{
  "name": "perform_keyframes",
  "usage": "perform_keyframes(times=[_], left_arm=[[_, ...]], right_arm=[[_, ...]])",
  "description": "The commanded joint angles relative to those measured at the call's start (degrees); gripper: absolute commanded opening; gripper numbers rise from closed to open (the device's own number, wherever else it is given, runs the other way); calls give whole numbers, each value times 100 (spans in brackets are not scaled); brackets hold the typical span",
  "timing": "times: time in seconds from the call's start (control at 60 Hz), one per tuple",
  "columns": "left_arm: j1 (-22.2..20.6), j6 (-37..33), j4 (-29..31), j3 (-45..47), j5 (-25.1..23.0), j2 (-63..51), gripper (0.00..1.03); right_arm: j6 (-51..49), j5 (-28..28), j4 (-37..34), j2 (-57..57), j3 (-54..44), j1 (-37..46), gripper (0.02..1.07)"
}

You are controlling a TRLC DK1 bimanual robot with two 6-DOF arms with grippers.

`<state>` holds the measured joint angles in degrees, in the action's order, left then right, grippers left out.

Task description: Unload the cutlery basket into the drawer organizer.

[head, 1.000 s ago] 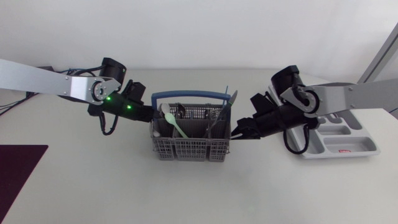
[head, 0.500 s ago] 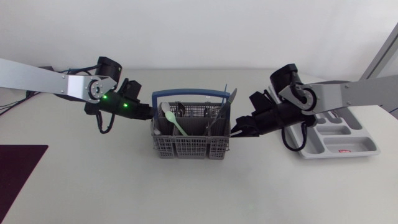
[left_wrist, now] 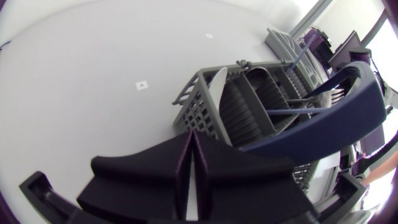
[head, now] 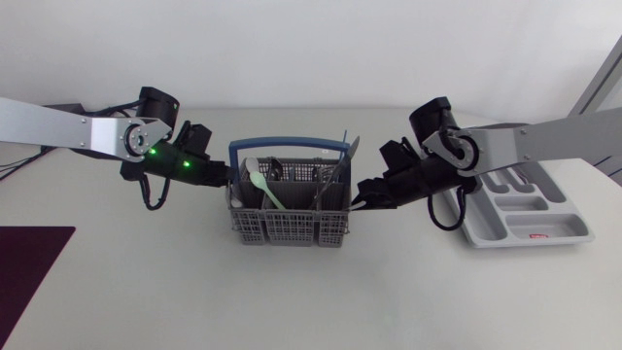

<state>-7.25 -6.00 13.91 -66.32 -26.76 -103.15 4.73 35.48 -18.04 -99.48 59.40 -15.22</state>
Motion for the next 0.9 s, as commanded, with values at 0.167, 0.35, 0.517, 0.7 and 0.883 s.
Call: perform_keyframes(times=[0.167,0.35,0.517,0.7,0.883], left_arm=[[4,-50,6,260,-66,269,4],[303,-173,6,401,-66,674,4],[531,-437,24,858,-66,1394,4],[593,-639,182,1306,-66,2229,4],[487,-868,235,1834,-66,3249,4]], right_arm=[[142,-33,55,-203,239,55,8],[89,-261,222,219,-200,125,8],[-95,-578,240,1054,-745,213,10],[-236,-692,-77,2056,-1132,274,10],[-324,-929,-586,3049,-1281,186,10]])
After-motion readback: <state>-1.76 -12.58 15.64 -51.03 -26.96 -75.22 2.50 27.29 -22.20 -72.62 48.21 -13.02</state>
